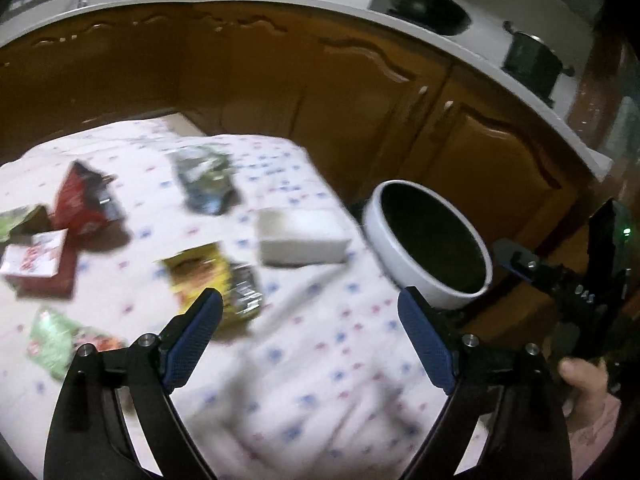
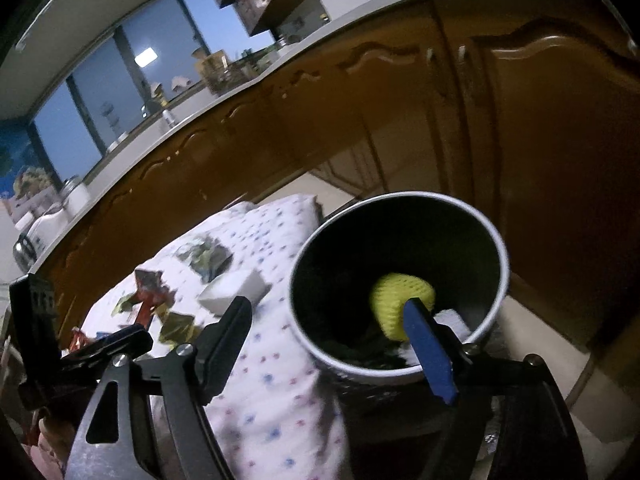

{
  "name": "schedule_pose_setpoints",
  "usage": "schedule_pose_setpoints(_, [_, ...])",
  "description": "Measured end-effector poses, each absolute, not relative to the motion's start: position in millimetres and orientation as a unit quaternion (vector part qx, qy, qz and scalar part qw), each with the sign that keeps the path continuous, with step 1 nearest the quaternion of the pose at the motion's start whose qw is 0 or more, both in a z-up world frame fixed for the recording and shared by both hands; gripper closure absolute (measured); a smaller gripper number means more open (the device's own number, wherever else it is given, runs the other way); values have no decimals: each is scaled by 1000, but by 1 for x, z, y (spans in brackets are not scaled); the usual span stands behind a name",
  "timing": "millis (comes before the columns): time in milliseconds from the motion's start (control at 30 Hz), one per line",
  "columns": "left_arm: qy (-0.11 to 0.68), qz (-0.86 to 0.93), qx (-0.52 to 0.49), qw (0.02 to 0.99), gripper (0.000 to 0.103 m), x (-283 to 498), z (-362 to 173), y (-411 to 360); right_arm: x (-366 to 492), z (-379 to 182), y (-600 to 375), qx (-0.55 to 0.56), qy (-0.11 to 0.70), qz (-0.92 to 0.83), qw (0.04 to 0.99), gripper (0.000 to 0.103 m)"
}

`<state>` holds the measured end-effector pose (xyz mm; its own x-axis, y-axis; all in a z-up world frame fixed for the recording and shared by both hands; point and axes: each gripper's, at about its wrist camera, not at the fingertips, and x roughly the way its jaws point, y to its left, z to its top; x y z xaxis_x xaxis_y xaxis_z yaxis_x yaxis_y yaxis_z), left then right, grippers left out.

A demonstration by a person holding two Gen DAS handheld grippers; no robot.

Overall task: Collect trash
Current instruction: 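Grasp the yellow snack bag with the left tool while the right tool grasps the white sponge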

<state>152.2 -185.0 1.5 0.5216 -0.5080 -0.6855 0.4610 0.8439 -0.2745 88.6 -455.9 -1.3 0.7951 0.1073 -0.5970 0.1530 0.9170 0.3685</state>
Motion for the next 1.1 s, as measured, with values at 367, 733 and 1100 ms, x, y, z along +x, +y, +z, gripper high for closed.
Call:
schedule_pose_setpoints(367, [432, -195, -16, 880, 9, 163, -8, -140, 125, 4, -407, 121, 338, 61, 931, 19])
schedule_pose_setpoints(733, [441, -205, -6, 874, 9, 174, -6, -144, 184, -6, -357, -33, 396, 157, 904, 17])
schedule_pose_setpoints(1100, [462, -216, 5, 860, 15, 202, -27, -155, 244, -41, -333, -119, 466, 221, 849, 17])
